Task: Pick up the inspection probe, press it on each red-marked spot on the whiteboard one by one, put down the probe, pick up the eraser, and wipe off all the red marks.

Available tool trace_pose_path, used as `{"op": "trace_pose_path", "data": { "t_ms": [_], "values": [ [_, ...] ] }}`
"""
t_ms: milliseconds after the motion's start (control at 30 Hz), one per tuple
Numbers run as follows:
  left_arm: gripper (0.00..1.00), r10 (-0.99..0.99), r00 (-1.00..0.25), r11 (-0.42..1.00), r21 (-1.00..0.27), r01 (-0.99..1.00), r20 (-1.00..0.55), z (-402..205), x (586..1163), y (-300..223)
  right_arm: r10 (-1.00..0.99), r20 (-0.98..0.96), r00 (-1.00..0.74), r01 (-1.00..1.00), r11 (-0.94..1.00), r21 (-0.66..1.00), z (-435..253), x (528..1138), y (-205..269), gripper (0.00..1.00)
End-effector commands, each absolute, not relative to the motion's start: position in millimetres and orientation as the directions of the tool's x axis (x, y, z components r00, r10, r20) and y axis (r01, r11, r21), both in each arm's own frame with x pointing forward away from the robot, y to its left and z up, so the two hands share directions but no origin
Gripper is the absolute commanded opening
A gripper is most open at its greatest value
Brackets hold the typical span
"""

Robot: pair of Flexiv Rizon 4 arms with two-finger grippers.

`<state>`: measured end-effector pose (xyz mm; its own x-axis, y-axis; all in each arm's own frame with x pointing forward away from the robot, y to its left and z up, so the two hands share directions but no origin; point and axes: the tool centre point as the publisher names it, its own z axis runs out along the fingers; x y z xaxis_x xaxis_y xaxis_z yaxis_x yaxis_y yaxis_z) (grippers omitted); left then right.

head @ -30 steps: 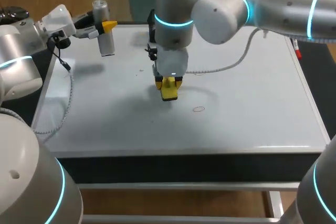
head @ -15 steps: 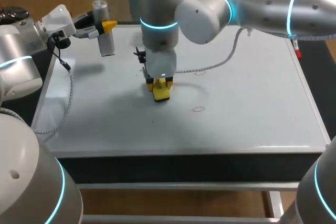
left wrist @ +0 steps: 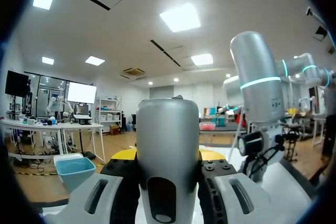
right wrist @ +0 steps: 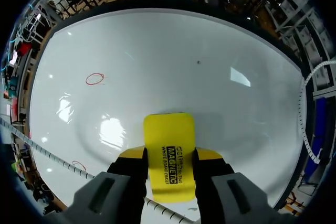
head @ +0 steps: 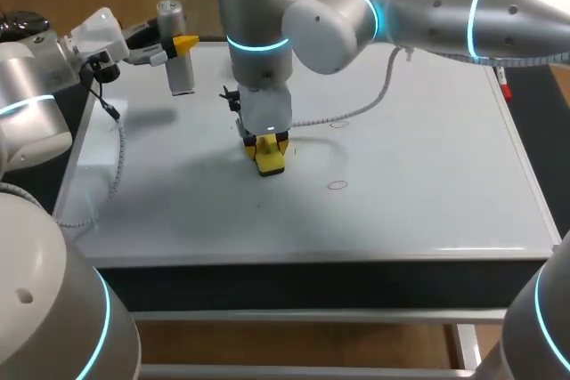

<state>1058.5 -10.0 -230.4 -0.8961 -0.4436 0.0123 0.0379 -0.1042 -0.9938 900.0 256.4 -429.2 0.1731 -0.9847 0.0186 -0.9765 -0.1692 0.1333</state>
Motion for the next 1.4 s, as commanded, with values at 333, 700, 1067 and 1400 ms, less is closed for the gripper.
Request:
{"op": "trace_pose_path", "data": {
  "t_ms": [333, 700, 1067, 1400],
  "values": [
    [0.00, -0.445, -0.895, -0.102, -0.994, 0.036, 0.013, -228, 1058, -10, -0.994, 0.049, 0.100, -0.984, -0.092, 0.150, -443, 927, 219, 0.00],
    [0.00, -0.445, -0.895, -0.102, -0.994, 0.036, 0.013, -228, 1058, -10, -0.999, 0.033, 0.017, -0.990, -0.012, 0.143, -436, 944, 184, 0.00],
    [0.00, -0.445, -0.895, -0.102, -0.994, 0.036, 0.013, -228, 1058, -10, -0.998, -0.013, -0.059, -0.992, 0.057, 0.112, -382, 983, 139, 0.00],
    [0.00, -0.445, -0.895, -0.102, -0.994, 0.036, 0.013, -228, 1058, -10, -0.985, -0.001, -0.175, -0.982, 0.174, 0.069, -360, 1037, 70, 0.00]
  ]
}}
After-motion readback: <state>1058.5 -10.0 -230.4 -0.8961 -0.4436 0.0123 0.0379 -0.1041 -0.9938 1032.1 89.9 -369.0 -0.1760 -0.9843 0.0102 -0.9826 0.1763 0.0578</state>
